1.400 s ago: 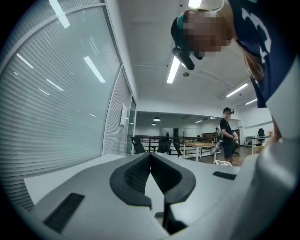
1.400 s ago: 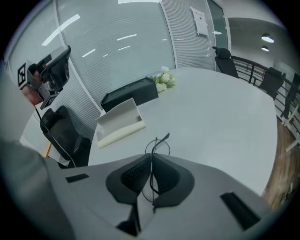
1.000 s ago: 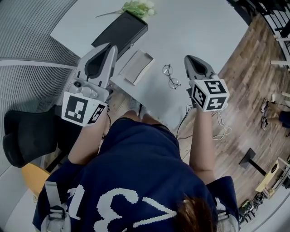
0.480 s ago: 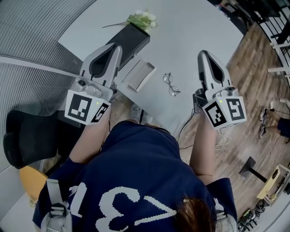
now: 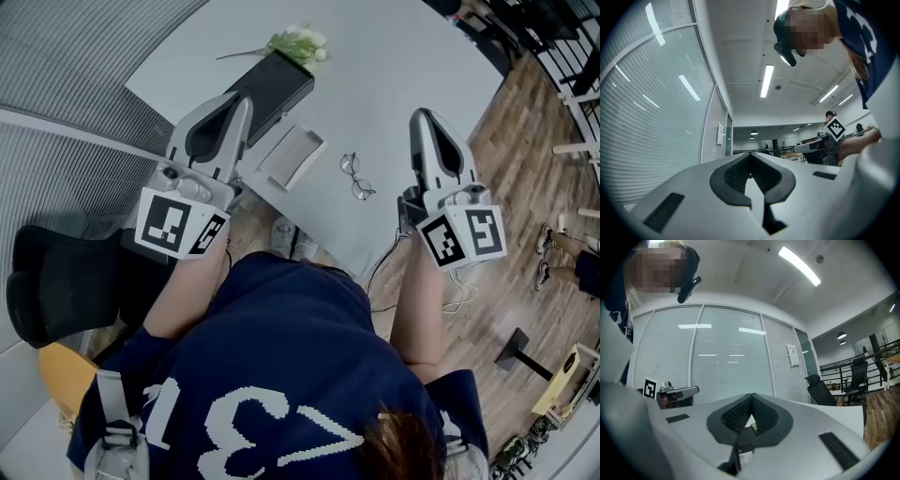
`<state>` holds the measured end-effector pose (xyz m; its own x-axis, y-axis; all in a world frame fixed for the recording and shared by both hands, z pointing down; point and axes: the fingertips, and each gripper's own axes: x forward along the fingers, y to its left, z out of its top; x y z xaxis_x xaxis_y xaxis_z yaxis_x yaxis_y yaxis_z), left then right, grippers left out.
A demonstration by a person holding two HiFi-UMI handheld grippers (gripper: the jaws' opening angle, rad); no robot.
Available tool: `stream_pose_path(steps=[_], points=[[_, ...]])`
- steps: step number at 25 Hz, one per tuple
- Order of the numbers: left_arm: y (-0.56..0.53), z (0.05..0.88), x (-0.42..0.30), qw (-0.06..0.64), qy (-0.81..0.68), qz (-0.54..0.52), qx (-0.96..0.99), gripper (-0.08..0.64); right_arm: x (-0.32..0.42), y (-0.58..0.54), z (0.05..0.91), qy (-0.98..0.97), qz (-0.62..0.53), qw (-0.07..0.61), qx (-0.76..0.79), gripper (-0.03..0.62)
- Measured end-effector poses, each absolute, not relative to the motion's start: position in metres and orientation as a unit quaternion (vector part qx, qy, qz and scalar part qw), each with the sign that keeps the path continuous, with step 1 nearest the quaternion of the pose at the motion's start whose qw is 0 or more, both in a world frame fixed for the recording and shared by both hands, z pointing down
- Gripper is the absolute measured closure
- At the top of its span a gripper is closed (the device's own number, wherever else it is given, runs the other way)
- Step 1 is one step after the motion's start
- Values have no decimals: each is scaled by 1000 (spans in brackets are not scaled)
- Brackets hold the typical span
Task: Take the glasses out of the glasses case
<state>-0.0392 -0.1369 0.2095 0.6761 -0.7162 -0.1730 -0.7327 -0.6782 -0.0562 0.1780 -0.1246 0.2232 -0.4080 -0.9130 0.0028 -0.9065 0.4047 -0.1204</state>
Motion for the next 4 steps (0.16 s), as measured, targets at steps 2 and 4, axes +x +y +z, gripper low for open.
stream_pose_path(steps=[2, 4], points=[[-136, 208, -41, 61, 397, 68, -913, 546, 176, -123, 219, 838, -49, 34, -542, 569], [-135, 208, -42, 60, 397, 68, -913, 546, 174, -121, 217, 839, -48, 37, -541, 568]])
